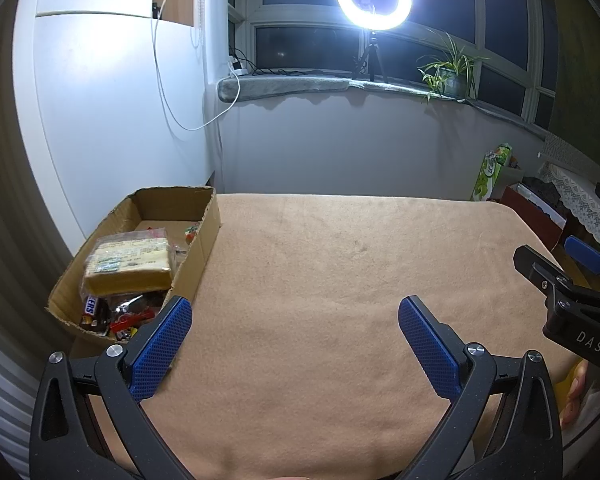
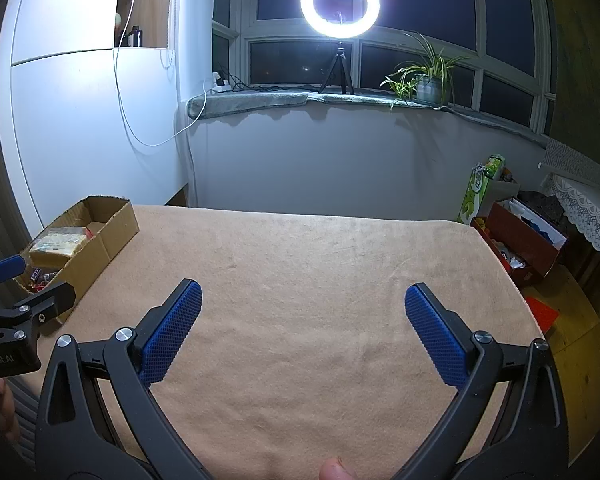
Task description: Organize snacks
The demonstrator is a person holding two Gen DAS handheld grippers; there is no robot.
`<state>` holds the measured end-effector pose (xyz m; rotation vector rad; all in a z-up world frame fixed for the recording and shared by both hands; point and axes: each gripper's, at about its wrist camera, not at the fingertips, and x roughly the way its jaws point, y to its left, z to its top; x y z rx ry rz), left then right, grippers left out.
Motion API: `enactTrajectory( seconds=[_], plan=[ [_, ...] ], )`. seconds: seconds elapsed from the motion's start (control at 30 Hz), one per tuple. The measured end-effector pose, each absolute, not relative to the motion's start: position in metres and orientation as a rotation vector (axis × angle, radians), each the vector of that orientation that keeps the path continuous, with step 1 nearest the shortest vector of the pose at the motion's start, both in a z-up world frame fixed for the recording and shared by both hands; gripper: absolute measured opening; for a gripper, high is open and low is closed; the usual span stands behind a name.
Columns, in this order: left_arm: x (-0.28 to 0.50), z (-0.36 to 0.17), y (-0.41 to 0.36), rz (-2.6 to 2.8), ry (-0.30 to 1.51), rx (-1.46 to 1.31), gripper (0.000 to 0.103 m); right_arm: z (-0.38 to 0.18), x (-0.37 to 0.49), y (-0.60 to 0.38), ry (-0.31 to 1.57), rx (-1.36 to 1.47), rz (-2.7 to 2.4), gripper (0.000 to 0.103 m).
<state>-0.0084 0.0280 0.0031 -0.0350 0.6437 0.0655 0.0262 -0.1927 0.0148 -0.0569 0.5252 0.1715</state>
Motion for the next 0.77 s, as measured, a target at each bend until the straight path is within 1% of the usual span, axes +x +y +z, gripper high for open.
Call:
enactTrajectory(
  seconds=[0.6,0.77],
  plan=[
    [-0.0106,-0.0005,0.0313,0.073,0.647,-0.04,0.103,0.0143,0.0258,-0.1937,0.527,-0.057,0.172,0.103],
    [-0.0108,-0.0046,0.035,0.108,0.68,-0.056,0.103,0.0145,0.0262,-0.194,0.527,-0.057,0.172,0.103]
  ],
)
